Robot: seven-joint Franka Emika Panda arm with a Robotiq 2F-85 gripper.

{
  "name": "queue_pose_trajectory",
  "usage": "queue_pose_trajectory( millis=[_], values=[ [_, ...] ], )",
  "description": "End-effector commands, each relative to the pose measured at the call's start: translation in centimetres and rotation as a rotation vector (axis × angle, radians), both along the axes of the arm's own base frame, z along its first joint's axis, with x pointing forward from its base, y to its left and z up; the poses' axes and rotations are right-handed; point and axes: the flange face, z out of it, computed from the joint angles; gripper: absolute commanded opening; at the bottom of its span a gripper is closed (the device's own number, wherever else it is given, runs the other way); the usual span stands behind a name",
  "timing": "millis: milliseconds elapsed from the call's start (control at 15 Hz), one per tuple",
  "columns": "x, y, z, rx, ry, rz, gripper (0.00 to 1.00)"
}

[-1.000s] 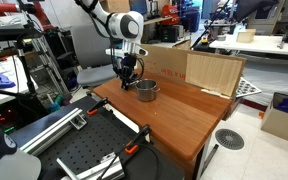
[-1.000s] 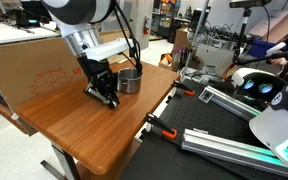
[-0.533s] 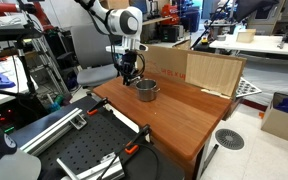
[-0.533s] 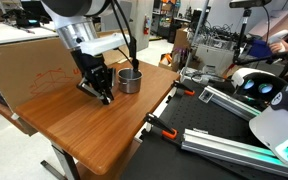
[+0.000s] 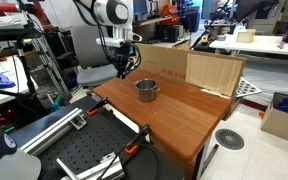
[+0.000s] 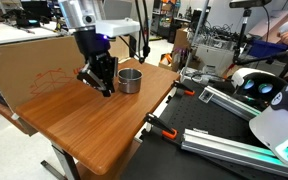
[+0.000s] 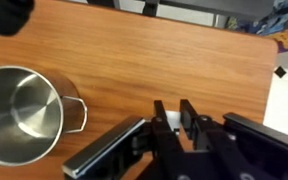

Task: Put the black marker inside the silver pot

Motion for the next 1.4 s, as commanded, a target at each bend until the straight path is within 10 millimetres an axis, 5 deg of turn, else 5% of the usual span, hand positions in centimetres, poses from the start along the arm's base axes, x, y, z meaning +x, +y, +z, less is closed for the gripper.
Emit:
queue_pose_trajectory(
  millis=[0, 467, 933, 1333],
  values=[
    [-3.3, -2.4, 1.1, 0.089, 0.009, 0.051, 0.06],
    [-7.9, -9.8, 2.0, 0.27, 0.027, 0.027, 0.06],
    [-7.9, -16.1, 5.3, 0.502, 0.003, -0.033, 0.06],
    [-7.5, -17.9, 5.4, 0.504, 0.02, -0.087, 0.06]
  ],
)
